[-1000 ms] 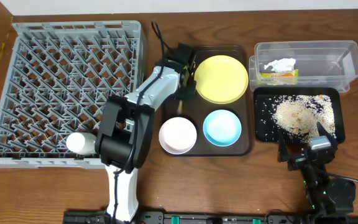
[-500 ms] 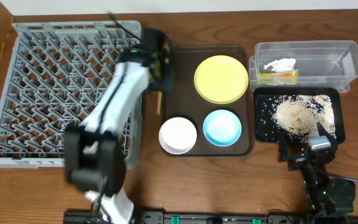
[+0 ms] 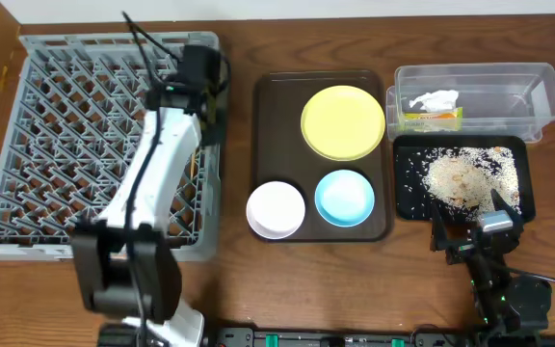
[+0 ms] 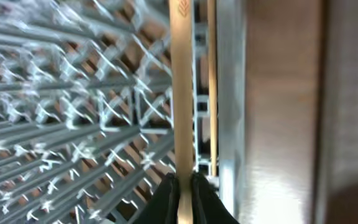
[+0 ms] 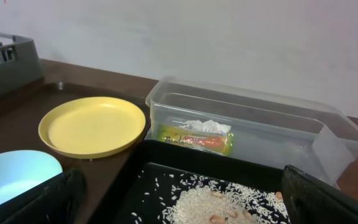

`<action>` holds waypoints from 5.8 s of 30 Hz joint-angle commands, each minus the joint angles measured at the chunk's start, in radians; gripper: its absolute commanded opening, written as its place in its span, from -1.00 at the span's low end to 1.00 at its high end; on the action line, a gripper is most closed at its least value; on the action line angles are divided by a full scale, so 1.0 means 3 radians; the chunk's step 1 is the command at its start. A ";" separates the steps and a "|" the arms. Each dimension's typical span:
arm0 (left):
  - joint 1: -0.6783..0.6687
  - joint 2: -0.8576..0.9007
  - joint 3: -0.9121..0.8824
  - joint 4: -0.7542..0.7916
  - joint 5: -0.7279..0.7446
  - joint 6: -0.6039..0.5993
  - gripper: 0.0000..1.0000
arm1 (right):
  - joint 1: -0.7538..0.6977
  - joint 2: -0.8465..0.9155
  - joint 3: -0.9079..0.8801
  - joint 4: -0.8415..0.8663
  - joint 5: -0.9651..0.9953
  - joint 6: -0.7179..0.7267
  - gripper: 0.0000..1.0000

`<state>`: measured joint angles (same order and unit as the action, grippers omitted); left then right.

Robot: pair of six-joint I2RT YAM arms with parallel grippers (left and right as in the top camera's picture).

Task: Sort waste into correct bins and load items into the dishwasher

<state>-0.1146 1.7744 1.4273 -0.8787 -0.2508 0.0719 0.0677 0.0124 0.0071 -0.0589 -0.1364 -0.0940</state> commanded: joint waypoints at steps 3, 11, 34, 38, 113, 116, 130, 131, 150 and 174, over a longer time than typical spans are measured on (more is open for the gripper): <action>-0.0001 0.0008 -0.0003 -0.0009 -0.0106 0.0055 -0.10 | -0.0041 -0.0019 -0.0005 -0.0013 0.0017 0.0036 0.99; -0.0256 -0.0628 0.0156 -0.0249 0.0549 -0.0258 0.18 | -0.0041 -0.0019 -0.0005 -0.0014 0.0017 0.0036 0.98; -0.0937 -0.0993 -0.0299 -0.0158 0.1623 -0.1064 0.18 | -0.0041 -0.0019 -0.0005 -0.0013 0.0017 0.0036 0.98; -0.1186 -0.0764 -0.0519 0.0323 0.1623 -0.0955 0.18 | -0.0041 -0.0018 -0.0005 -0.0013 0.0017 0.0036 0.99; -0.0402 0.0383 -0.0275 0.1033 -0.3174 -0.0122 -0.66 | -0.0041 -0.0017 -0.0005 -0.0014 0.0017 0.0036 0.99; -0.0416 0.0383 -0.0275 0.0955 -0.3150 -0.0145 -0.37 | -0.0041 -0.0017 -0.0005 -0.0014 0.0017 0.0036 0.99; -0.0530 -0.0058 -0.0211 0.0099 -0.0331 -0.0608 0.23 | -0.0041 -0.0017 -0.0005 -0.0014 0.0017 0.0036 0.99; -0.0547 -0.0161 -0.0211 0.0075 -0.0004 -0.0609 0.23 | -0.0041 -0.0017 -0.0005 -0.0014 0.0017 0.0036 0.99; -0.0593 -0.0338 -0.1099 -0.0004 0.1119 -0.0900 0.02 | -0.0041 -0.0017 -0.0005 -0.0014 0.0017 0.0036 0.99; -0.1194 0.0220 -0.1315 0.0643 0.1694 -0.1094 -0.40 | -0.0041 -0.0017 -0.0005 -0.0014 0.0017 0.0036 0.98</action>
<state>-0.4648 1.7786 1.0378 -0.6903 0.2985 -0.2214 0.0677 0.0124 0.0071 -0.0589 -0.1349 -0.0940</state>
